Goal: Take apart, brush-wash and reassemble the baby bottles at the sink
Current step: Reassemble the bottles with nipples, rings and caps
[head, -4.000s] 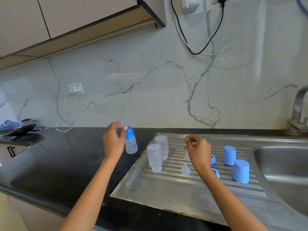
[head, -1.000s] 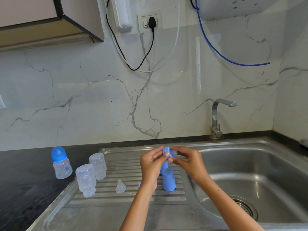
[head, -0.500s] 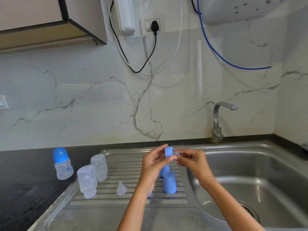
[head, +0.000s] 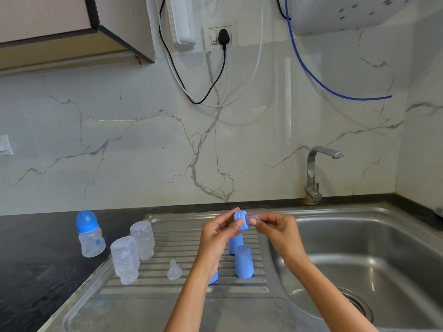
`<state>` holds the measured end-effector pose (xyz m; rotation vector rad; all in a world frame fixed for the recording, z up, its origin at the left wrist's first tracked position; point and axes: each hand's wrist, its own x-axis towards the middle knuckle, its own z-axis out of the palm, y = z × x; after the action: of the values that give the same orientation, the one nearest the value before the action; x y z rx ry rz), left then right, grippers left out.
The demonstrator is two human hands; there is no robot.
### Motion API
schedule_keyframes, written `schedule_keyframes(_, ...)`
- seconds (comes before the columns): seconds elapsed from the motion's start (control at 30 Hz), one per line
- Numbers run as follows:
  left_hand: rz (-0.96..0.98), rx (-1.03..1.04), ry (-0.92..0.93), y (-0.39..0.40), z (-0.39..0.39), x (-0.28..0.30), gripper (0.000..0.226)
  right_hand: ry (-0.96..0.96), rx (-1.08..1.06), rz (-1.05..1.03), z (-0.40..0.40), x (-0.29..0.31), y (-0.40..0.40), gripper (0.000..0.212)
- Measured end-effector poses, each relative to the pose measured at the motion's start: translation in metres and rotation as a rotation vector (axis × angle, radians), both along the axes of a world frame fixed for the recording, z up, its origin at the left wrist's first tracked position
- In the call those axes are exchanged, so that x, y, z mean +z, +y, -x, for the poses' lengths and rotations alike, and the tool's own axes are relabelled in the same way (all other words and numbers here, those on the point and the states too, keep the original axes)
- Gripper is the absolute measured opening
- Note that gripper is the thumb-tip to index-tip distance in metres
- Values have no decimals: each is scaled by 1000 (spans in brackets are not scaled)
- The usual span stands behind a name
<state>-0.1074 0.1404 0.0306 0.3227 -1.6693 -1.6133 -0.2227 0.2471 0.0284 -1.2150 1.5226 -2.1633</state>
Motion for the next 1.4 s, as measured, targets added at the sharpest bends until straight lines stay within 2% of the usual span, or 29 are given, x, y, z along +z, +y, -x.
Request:
schedule_keyframes(0.17,-46,-35,8,-2,0,1,29,-13,-18,-30,2,-1,0,7)
schedule_keyframes(0.43,-131,-94,57,0,-1,4,29,-193,84,-12,0,3,3,10)
schedule_keyframes(0.6,-158,-83,86,-2,-1,5,44,28,35,-30,-2,7,4,16)
schedule_keyframes(0.7,-147,-88,87,-2,-2,4,43,58,42,-25,-3,7,5,23)
schedule_keyframes(0.87,-71,-101,65,-2,-3,1,41,48,8,-31,0,5,4,12)
schedule_keyframes(1.0,-61,-59,59,-1,-1,-2,38,203,-110,-111,2,3,3,5)
schedule_keyframes(1.17,-48,-32,61,-3,0,-5,39,322,-122,-117,0,0,3,6)
schedule_keyframes(1.27,-52,-24,63,-4,1,-5,40,235,-41,-91,0,2,4,4)
schedule_keyframes(1.37,-98,-48,64,-1,1,-2,39,-47,58,-23,-2,2,4,3)
schedule_keyframes(1.4,-110,-53,59,0,1,-1,39,-127,88,-17,-3,1,4,8)
